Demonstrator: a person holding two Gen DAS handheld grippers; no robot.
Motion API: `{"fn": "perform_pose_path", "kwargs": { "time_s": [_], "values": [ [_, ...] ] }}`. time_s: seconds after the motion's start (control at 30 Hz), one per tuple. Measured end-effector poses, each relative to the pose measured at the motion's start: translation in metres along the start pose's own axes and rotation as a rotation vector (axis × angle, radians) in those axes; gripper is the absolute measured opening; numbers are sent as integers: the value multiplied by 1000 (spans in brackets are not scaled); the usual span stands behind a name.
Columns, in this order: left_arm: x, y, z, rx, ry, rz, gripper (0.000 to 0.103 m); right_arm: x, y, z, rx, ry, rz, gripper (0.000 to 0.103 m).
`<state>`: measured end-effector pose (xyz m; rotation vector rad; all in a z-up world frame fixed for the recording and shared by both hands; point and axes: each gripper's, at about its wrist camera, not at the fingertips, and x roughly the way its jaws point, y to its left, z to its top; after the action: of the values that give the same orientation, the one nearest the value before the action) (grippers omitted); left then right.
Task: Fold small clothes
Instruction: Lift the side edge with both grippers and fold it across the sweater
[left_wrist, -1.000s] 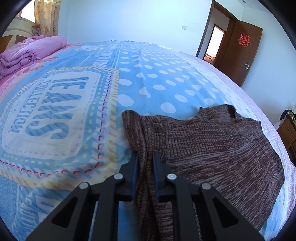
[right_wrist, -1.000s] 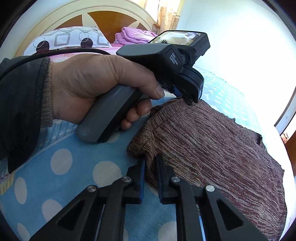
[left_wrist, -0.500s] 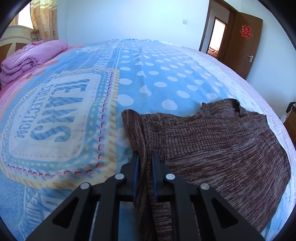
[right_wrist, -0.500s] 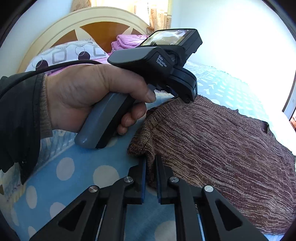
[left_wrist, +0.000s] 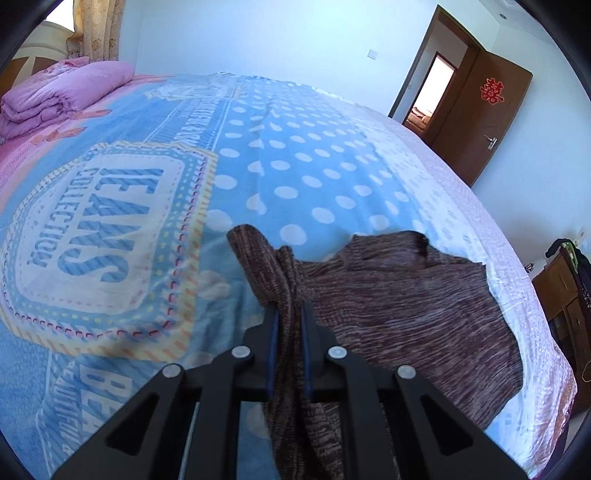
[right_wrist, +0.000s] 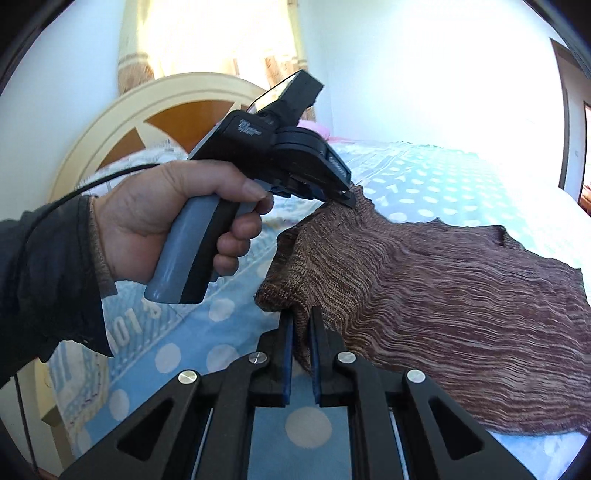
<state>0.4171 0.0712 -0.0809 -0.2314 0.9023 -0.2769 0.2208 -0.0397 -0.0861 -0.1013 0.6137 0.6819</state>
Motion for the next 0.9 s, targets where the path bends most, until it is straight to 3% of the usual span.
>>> {"fn": "perform_pose_path", "kwargs": {
  "time_s": [0.33, 0.9],
  "values": [
    [-16, -51, 19, -24, -21, -61, 11, -44, -54, -5, 179, -82, 2, 6],
    [-8, -157, 41, 81, -19, -132, 11, -108, -111, -30, 379, -199, -16, 4]
  ]
}}
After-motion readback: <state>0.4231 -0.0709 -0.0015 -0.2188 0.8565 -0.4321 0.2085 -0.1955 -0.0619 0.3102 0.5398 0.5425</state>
